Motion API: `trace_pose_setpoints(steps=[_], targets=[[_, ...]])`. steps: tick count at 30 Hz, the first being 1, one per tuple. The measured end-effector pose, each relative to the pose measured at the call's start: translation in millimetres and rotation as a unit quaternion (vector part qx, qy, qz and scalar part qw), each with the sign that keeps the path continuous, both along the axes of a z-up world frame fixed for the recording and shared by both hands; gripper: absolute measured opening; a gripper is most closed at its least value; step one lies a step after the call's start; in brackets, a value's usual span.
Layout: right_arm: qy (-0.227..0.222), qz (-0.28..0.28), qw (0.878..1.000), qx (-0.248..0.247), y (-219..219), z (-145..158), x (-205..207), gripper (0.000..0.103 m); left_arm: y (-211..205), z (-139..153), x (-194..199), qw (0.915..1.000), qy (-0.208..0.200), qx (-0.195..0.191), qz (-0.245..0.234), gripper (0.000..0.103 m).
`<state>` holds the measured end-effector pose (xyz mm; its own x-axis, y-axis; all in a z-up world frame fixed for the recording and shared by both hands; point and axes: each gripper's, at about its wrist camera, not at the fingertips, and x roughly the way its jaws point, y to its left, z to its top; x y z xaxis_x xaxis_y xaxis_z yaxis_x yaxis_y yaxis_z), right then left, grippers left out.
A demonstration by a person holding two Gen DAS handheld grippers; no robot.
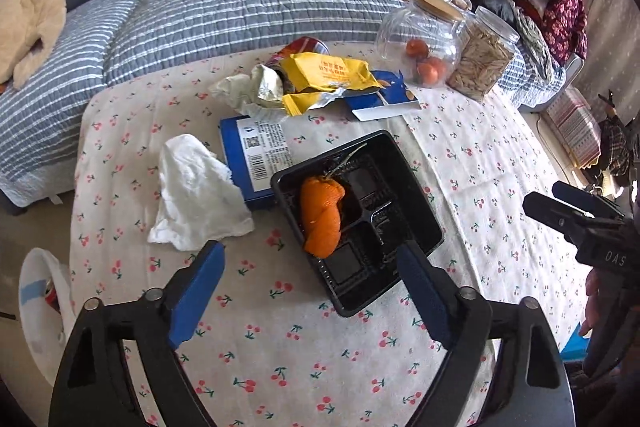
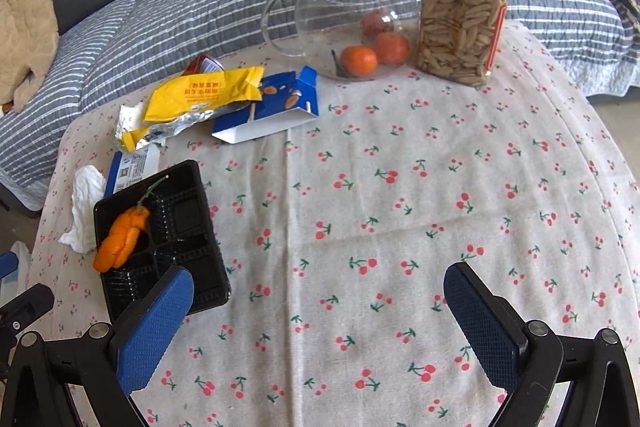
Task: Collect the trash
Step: 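Move both tools back over the table toward the black tray, then close the left tool on the orange peel while right tool reaches the black tray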
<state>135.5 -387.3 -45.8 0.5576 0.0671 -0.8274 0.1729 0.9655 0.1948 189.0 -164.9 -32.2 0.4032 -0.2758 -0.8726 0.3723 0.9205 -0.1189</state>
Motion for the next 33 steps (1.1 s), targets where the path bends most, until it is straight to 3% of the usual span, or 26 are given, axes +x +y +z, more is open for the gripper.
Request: trace_pose_setpoints(steps=[3,6,16,18,23,33], targets=[[0.003,0.007,1.000,-0.009,-4,-3,1,0.103,-17,-5,12,0.9998,0.016,0.006,-0.010,0.058],[0.004,0.013,1.000,-0.008,-8,-4,1,0.103,-29,-11,24,0.9993,0.034,0.009,-0.010,0.045],[0.006,0.016,1.000,0.014,-18,-6,0,0.103,-49,-32,36,0.9951,0.051,0.085,0.002,0.034],[0.007,0.017,1.000,0.013,-18,-6,0,0.103,-48,-37,38,0.9942,0.062,0.087,0.006,0.016],[0.008,0.018,1.000,0.015,-16,-6,-1,0.103,-43,-33,35,0.9965,0.054,0.064,0.009,0.002],[0.012,0.014,1.000,0.012,-11,-6,4,0.103,-22,16,9,1.0000,-0.009,0.004,-0.002,0.000]])
